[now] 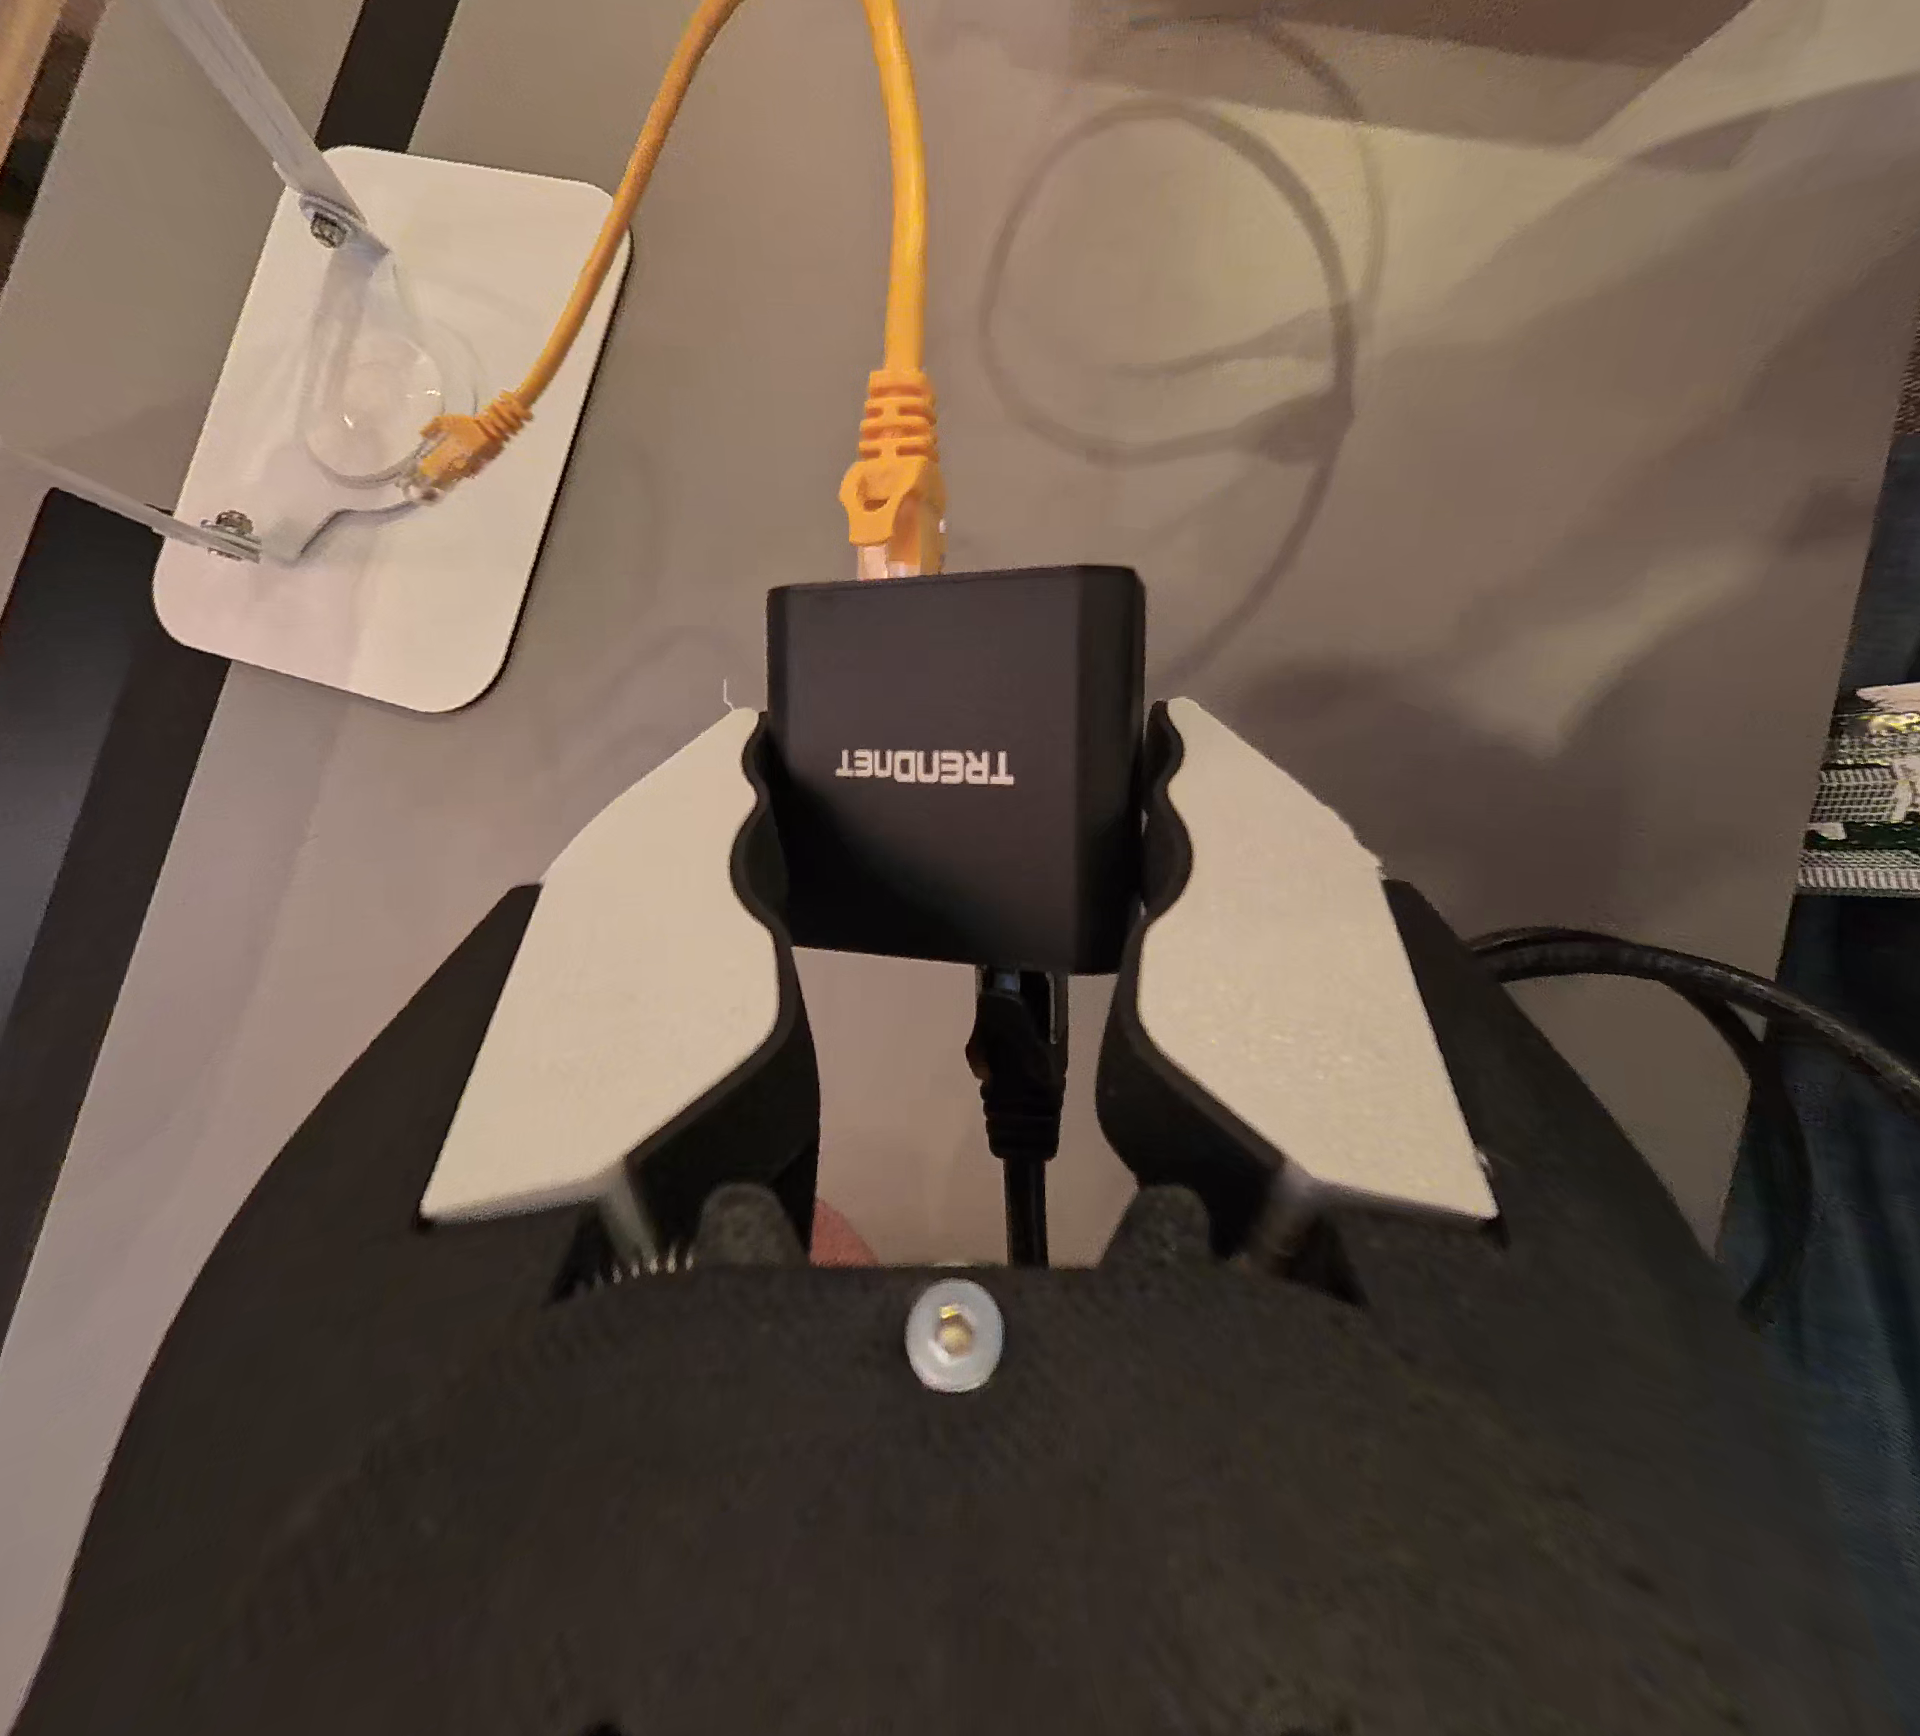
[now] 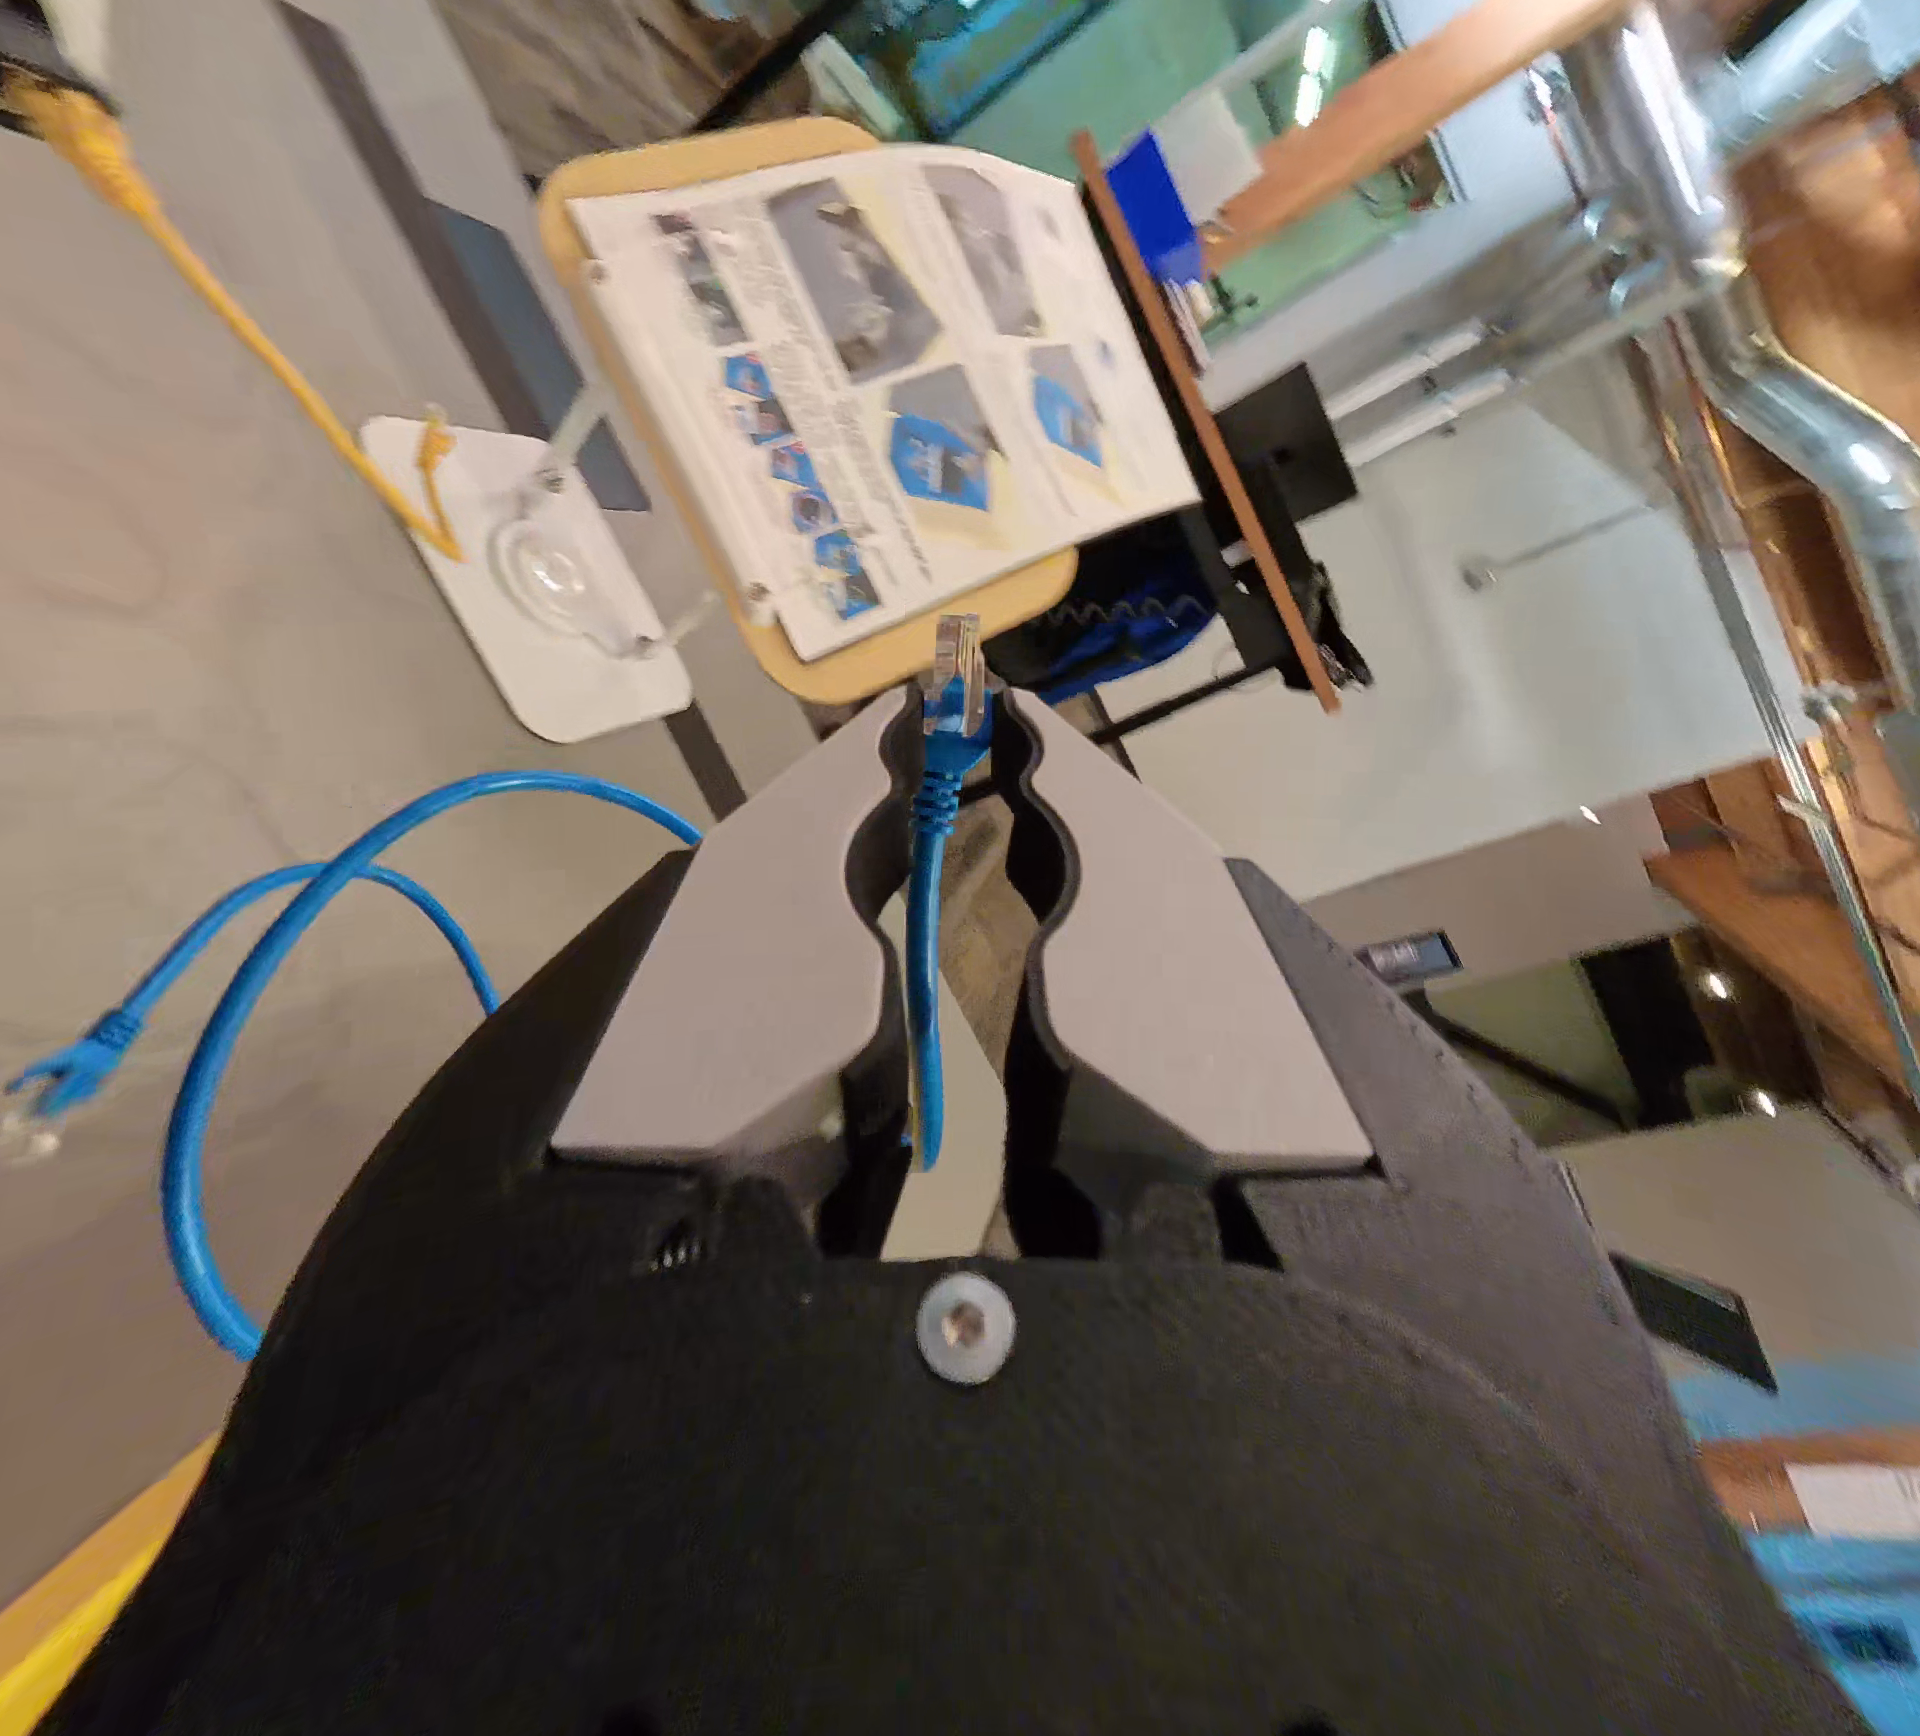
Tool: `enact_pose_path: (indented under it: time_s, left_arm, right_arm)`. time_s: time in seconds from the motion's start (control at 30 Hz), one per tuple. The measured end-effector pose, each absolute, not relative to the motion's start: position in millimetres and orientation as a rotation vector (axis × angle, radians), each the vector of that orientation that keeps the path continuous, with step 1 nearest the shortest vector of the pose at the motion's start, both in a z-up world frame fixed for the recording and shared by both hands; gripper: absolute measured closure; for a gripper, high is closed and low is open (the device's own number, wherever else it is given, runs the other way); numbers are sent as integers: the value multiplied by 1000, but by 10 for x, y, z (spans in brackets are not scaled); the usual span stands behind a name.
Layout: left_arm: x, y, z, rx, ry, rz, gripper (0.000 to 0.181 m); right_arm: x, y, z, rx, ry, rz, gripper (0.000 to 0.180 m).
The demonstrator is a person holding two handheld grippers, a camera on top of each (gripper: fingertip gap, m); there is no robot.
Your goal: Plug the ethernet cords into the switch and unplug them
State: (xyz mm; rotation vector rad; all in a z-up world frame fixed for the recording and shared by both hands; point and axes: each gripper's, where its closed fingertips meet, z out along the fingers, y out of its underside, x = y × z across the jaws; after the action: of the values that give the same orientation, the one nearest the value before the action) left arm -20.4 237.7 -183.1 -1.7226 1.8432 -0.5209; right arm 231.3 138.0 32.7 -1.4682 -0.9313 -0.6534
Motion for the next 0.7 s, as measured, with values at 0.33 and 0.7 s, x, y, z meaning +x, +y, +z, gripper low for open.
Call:
enact_pose_path:
  time_s: [0.33, 0.7]
  left_arm:
    - [-201, 2325, -1958, -1700, 1852, -473, 115]
    - [-199, 2269, -2041, -1717, 1856, -490, 115]
  right_arm:
    - [3425, 787, 305, -1643, -662, -836, 169]
    - [4047, 346, -1636, -2121, -506, -707, 168]
